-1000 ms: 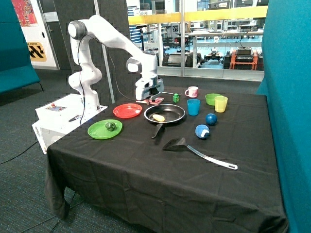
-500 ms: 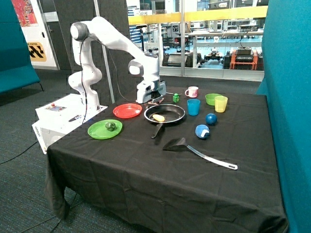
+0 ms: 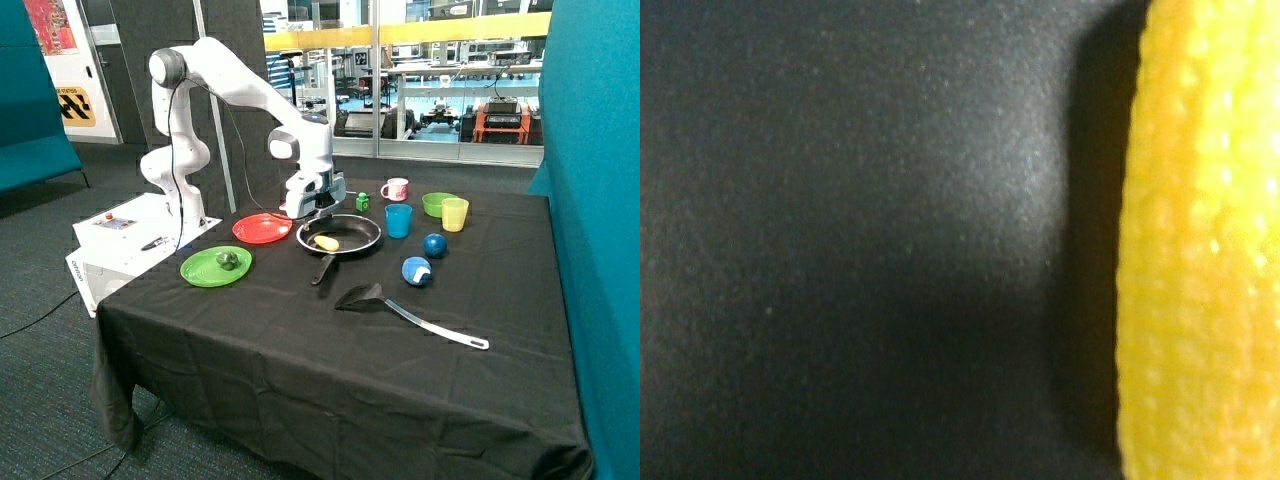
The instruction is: Serve the vegetables in different plates
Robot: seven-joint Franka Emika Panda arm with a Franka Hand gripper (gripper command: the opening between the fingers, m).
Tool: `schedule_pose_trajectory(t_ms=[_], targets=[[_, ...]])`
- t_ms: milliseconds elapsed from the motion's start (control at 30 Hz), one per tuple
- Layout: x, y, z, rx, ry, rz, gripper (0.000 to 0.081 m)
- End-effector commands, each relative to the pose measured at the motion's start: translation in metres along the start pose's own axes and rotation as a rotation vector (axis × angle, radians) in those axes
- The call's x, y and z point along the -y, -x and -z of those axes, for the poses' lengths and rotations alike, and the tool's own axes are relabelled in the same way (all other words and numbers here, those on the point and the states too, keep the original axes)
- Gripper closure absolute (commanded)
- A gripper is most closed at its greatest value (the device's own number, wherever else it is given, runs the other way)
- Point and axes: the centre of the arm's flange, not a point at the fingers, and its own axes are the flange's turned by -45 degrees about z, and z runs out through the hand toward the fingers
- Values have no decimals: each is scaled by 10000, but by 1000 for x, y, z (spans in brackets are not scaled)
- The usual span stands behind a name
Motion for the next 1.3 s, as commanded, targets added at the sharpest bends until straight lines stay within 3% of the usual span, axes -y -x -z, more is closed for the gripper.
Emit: schedule_pose_trajectory(t_ms=[0,400,700,1267], targets=[[1,-7,-9,-11,-24,135,342],[6,-7,-18,-11,-24,416,510],[-3,-13,-19,-11,-24,443,433],[-24,-25,-26,-11,-24,379,418]])
